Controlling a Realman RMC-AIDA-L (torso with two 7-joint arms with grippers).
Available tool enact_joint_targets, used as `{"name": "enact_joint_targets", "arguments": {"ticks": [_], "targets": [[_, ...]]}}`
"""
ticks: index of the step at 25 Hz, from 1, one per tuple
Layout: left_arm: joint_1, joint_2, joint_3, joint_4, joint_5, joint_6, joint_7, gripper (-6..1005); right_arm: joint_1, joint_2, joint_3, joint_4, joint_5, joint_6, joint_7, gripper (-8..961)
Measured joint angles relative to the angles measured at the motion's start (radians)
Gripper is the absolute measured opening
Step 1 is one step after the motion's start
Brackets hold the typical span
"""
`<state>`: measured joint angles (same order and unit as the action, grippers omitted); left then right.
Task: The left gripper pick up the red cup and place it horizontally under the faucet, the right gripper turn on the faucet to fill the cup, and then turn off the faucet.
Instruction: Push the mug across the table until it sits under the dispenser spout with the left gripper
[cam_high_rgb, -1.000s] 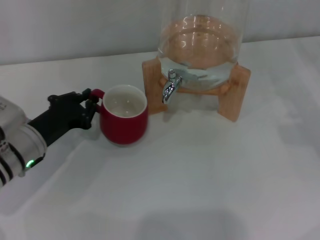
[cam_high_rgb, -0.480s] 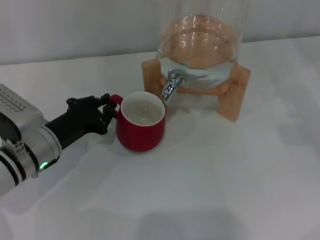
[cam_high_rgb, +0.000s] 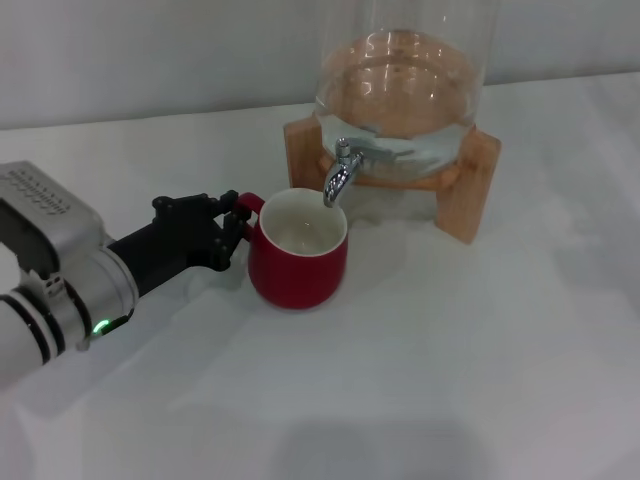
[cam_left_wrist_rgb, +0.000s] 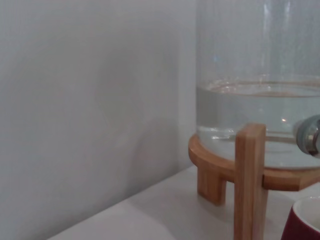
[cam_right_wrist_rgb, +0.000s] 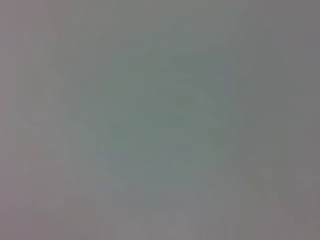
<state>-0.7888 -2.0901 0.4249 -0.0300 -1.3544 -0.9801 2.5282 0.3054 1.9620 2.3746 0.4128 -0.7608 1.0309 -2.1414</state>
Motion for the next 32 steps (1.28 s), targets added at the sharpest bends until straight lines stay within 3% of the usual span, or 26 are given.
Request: {"name": "enact_joint_targets", "arguments": {"ticks": [32], "targets": [[-0.083,-0.001,0.000,-0.046,0.063,0.086,-0.021,152,-0.001,0.006,0.002,-0.001,0.013,0.000,-0.009,631]]}}
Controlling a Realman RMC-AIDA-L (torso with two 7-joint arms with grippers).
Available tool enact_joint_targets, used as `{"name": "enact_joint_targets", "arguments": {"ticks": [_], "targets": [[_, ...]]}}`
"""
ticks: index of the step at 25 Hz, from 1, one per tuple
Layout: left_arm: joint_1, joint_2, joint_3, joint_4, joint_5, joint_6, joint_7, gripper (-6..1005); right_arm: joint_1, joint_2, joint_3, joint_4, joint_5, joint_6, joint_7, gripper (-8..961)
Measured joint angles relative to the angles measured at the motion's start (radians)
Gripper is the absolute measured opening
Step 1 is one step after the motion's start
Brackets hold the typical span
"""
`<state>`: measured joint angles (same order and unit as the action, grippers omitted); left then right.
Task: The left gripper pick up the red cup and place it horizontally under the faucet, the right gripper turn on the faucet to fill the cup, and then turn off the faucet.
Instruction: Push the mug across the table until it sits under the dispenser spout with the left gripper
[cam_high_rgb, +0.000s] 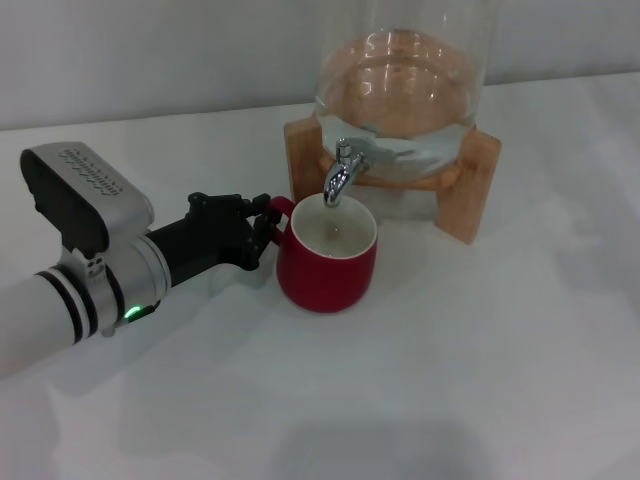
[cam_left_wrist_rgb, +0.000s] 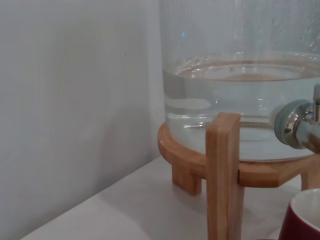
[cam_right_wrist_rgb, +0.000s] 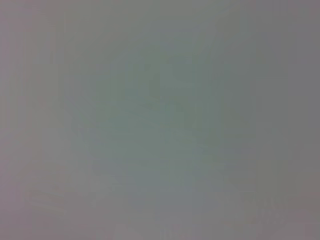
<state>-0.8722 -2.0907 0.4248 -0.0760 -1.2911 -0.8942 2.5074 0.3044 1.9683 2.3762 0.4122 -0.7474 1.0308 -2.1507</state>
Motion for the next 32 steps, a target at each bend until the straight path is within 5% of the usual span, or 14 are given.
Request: {"name": "enact_joint_targets", "arguments": {"ticks": [24,32], "targets": [[-0.004,-0.002,-0.006,-0.006,0.027,0.035,0.009,115,-0.004,0.003,0.000,0.002,0.008,0.000,0.000,632],[0.000,-0.002,-0.010,0.000,0.022,0.033,0.009,171,-0.005,0.003,0.000,0.002,0.010,0.000,0.000,632]]}}
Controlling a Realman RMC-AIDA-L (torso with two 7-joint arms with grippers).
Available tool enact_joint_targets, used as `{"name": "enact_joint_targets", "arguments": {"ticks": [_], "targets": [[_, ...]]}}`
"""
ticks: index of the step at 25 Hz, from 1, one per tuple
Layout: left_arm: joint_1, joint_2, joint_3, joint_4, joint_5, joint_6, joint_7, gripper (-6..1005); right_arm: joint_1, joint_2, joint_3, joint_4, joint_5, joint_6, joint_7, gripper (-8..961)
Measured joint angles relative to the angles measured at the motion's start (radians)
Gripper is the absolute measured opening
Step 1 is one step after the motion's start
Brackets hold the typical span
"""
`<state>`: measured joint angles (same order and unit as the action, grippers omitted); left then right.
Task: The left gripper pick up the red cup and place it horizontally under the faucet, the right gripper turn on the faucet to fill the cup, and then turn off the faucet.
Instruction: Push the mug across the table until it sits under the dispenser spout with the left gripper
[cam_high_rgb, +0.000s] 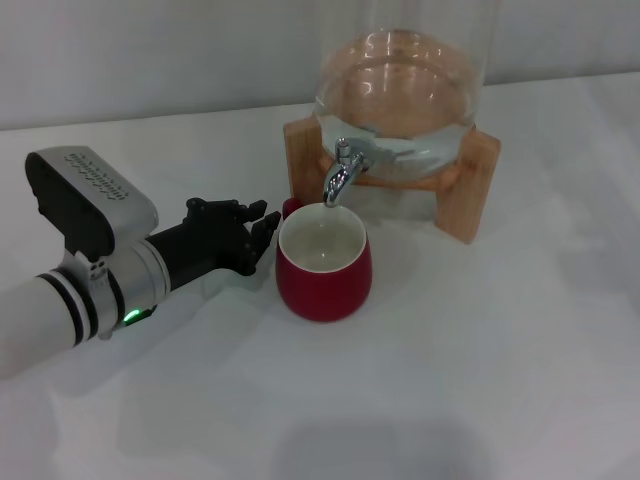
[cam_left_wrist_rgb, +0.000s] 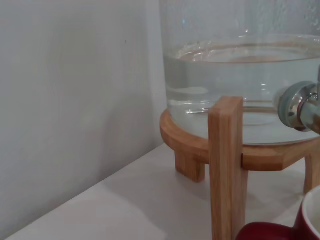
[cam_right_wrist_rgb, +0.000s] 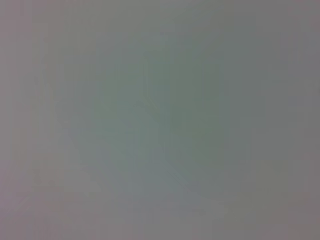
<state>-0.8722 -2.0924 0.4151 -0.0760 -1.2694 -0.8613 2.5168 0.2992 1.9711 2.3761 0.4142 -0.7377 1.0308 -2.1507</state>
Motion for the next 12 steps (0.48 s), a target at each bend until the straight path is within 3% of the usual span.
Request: {"name": "enact_joint_targets", "arguments": {"ticks": [12], "targets": [[0.054,0.004,0.001,0.014,-0.004,-0.087,0.000,179,-0.004,-0.003,0.000,0.000,0.000,0.000,0.000,632]]}}
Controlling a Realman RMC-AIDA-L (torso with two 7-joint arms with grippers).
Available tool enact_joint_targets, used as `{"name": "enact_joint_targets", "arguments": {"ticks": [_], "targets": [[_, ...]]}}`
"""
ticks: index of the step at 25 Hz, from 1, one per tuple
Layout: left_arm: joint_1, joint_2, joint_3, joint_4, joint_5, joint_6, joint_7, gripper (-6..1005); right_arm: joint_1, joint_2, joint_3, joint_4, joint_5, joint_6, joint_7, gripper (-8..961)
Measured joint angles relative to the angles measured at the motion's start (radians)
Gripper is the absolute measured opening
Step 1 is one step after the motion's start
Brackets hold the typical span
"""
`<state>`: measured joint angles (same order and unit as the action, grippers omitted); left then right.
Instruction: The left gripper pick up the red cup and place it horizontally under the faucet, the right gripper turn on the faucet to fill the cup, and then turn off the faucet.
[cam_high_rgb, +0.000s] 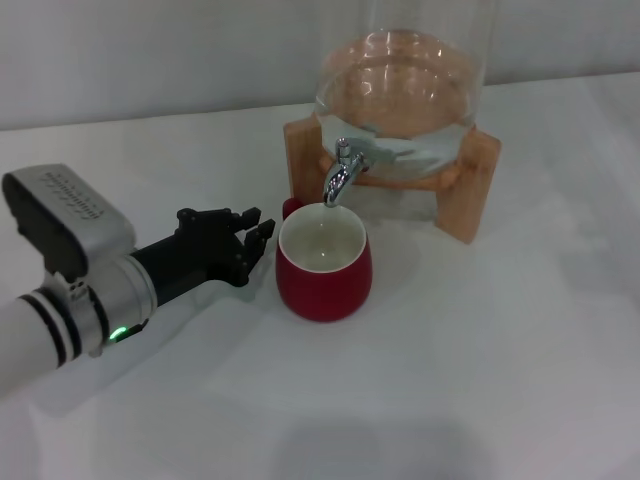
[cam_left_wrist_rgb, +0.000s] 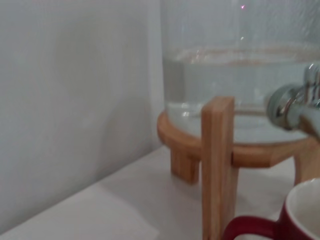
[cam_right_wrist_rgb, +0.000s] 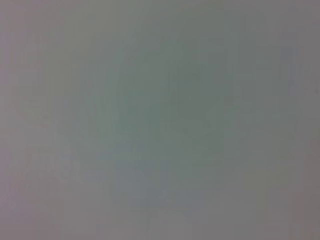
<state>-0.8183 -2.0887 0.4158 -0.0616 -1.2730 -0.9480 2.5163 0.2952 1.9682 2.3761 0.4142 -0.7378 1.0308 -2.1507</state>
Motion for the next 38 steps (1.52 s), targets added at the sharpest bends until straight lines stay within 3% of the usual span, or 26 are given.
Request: {"name": "enact_joint_targets", "arguments": {"ticks": [15,21,38], "targets": [[0.096,0.002,0.000,0.059,-0.012,-0.127,-0.023,186,-0.002,-0.002,0.000,0.000,0.001,0.001,0.000,632],[0.167,0.003,0.000,0.122,-0.049,-0.234,-0.067,188,-0.004,-0.003,0.000,0.000,0.001,0.002,0.001,632],[0.343,0.007,0.001,0.335,-0.196,-0.452,-0.318,396,-0.030,-0.014,-0.018,0.000,-0.009,0.039,0.013,633]]}}
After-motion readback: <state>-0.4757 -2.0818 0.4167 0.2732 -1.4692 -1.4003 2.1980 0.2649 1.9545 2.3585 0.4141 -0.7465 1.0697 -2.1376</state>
